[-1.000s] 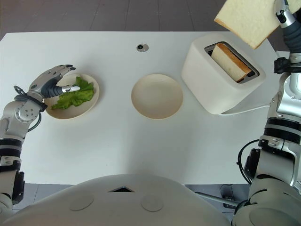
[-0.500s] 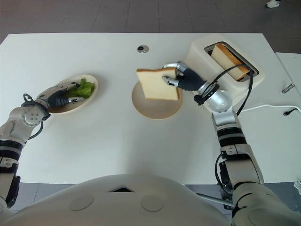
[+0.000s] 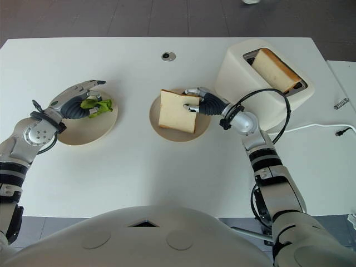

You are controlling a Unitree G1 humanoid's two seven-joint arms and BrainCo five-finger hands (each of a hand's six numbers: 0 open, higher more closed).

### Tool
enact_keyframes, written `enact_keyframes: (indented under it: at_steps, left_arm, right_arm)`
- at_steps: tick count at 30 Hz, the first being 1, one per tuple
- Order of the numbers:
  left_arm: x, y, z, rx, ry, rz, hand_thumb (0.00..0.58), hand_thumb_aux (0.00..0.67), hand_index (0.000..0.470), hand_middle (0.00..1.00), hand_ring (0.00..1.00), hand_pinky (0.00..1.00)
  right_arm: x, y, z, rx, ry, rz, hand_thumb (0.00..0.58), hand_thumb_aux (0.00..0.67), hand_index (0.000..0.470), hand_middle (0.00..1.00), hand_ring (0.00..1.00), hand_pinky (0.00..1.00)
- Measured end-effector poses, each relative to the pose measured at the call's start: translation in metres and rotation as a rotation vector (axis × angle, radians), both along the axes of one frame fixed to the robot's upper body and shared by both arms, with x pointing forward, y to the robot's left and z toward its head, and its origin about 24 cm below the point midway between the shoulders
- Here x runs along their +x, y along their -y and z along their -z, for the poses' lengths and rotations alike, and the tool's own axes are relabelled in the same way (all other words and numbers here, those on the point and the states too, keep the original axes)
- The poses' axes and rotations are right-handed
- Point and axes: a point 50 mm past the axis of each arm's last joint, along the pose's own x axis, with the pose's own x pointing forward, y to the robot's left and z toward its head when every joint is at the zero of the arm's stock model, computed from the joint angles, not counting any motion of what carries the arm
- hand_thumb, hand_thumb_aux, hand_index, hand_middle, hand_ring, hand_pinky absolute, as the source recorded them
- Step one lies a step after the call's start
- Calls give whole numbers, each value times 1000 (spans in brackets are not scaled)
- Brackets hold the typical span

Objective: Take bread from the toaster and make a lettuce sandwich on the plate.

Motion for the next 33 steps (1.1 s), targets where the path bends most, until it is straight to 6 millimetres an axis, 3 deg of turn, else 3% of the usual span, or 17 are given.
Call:
enact_keyframes:
  at_steps: [3, 10, 13, 19, 23, 28, 33]
  left_arm:
    - [1, 11, -4, -75, 33, 62, 580, 670, 470, 0, 0, 0]
    - [9, 59, -10, -234, 127, 230, 580, 670, 470, 0, 0, 0]
    - [12, 81, -2, -234, 111, 292, 580, 670, 470, 0, 0, 0]
    - [10, 102, 10, -229, 67, 361, 580, 670, 470, 0, 0, 0]
    - [5, 117, 17, -244, 35, 421, 580, 670, 470, 0, 0, 0]
    - [-1, 124, 9, -318, 54, 484, 580, 670, 470, 0, 0, 0]
    - [-1, 112, -3, -361, 95, 459, 580, 670, 470, 0, 0, 0]
  right_arm:
    - [-2, -3, 11, -83, -19, -16, 0, 0, 0, 1000, 1000, 1000]
    - [-13, -3, 6, -128, -7, -82, 0, 0, 0, 1000, 1000, 1000]
    - [-25, -11, 9, -134, -24, -176, 0, 0, 0, 1000, 1000, 1000]
    - [-41, -17, 10, -133, -56, -277, 0, 0, 0, 1000, 1000, 1000]
    - [-40, -16, 8, -120, -31, -241, 0, 0, 0, 1000, 1000, 1000]
    - [-23, -5, -18, -19, 96, -78, 0, 0, 0, 1000, 1000, 1000]
    - [-21, 3, -39, 96, 150, -6, 0, 0, 0, 984, 984, 984]
